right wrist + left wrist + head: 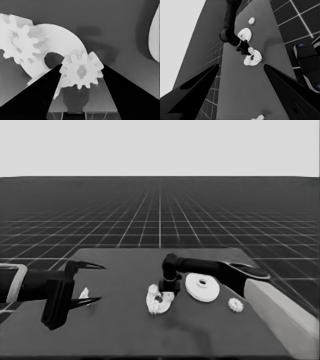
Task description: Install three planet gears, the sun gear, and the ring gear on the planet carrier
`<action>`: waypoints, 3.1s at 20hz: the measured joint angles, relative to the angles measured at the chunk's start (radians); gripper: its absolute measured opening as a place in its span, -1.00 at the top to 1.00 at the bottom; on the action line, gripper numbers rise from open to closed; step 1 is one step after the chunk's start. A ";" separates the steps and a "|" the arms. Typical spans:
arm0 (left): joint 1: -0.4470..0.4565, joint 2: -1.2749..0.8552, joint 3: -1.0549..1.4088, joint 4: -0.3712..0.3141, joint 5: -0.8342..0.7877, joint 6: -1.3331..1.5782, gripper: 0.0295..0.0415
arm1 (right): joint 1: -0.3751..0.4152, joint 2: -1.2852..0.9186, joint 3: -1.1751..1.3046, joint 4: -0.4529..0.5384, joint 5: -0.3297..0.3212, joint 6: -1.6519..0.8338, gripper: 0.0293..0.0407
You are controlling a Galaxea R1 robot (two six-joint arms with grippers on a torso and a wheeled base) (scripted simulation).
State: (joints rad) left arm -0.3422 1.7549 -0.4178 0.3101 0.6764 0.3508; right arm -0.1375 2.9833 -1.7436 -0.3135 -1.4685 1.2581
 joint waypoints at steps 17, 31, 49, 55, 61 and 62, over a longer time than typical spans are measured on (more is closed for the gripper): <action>0.000 0.000 0.000 0.000 0.000 0.000 -0.49 | 0.139 -0.029 0.101 0.127 -0.056 0.059 -0.61; 0.000 0.000 0.000 0.000 0.000 0.000 -0.49 | 0.159 -0.871 0.412 0.188 0.016 -0.470 -0.61; 0.000 0.000 0.000 0.000 0.000 0.000 -0.49 | -0.053 -0.801 0.276 0.052 0.181 -0.510 0.72; 0.000 0.000 0.000 0.000 0.000 0.000 -0.49 | 0.112 -0.866 0.393 0.156 0.051 -0.483 0.71; 0.000 0.000 0.000 0.000 0.000 0.000 -0.49 | 0.157 -0.872 0.402 0.188 0.018 -0.482 0.71; 0.000 0.000 0.000 0.000 0.000 0.000 -0.49 | 0.158 -0.872 0.402 0.189 0.018 -0.482 0.71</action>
State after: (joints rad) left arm -0.3422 1.7549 -0.4178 0.3101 0.6764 0.3508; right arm 0.0201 2.1117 -1.3416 -0.1247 -1.4507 0.7760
